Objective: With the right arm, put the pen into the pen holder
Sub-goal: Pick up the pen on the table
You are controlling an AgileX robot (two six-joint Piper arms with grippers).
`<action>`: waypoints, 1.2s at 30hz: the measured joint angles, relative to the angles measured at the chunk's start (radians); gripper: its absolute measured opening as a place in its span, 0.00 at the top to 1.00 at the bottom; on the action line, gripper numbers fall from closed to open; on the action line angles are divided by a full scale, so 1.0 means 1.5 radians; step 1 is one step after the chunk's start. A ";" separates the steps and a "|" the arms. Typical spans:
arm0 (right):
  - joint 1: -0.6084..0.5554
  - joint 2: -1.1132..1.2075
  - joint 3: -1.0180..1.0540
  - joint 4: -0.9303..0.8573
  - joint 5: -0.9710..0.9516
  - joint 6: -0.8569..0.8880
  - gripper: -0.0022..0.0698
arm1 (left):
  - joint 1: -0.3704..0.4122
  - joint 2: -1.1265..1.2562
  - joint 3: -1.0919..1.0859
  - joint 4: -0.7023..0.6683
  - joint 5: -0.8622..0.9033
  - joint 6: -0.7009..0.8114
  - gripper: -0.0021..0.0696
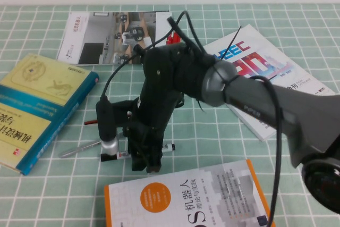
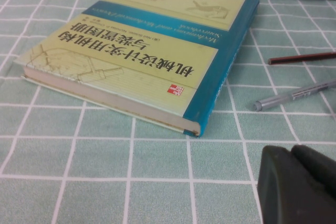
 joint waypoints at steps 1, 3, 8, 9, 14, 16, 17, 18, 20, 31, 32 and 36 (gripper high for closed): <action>0.001 0.005 0.000 -0.003 -0.005 0.000 0.56 | 0.000 0.000 0.000 0.000 0.000 0.000 0.98; 0.004 0.013 0.000 -0.008 -0.016 0.000 0.56 | 0.000 0.000 0.000 0.000 0.000 0.000 0.98; 0.005 0.023 0.000 -0.013 -0.032 0.000 0.56 | 0.000 0.000 0.000 0.000 0.000 0.000 0.98; 0.005 0.023 0.000 -0.014 -0.035 0.000 0.56 | 0.000 0.000 0.000 0.000 0.000 0.000 0.98; 0.005 0.023 -0.036 -0.019 -0.010 0.022 0.57 | 0.000 0.000 0.000 0.000 0.000 0.000 0.98; 0.005 0.023 -0.064 -0.024 0.000 0.027 0.58 | 0.000 0.000 0.000 0.000 0.000 0.000 0.98; 0.005 0.023 -0.078 -0.027 -0.001 0.028 0.60 | 0.000 0.000 0.000 0.000 0.000 0.000 0.98; 0.005 0.023 -0.089 -0.030 -0.001 0.029 0.61 | 0.000 0.000 0.000 0.000 0.000 0.000 0.98; 0.005 0.023 -0.102 -0.033 -0.009 0.031 0.63 | 0.000 0.000 0.000 0.000 0.000 0.000 0.98; 0.004 0.060 -0.106 -0.059 0.017 0.033 0.69 | 0.000 0.000 0.000 0.000 0.000 0.000 0.98; 0.004 0.061 -0.106 -0.062 0.017 0.033 0.69 | 0.000 0.000 0.000 0.000 0.000 0.000 0.98; 0.004 0.062 -0.106 -0.071 0.017 0.033 0.70 | 0.000 0.000 0.000 0.000 0.000 0.000 0.98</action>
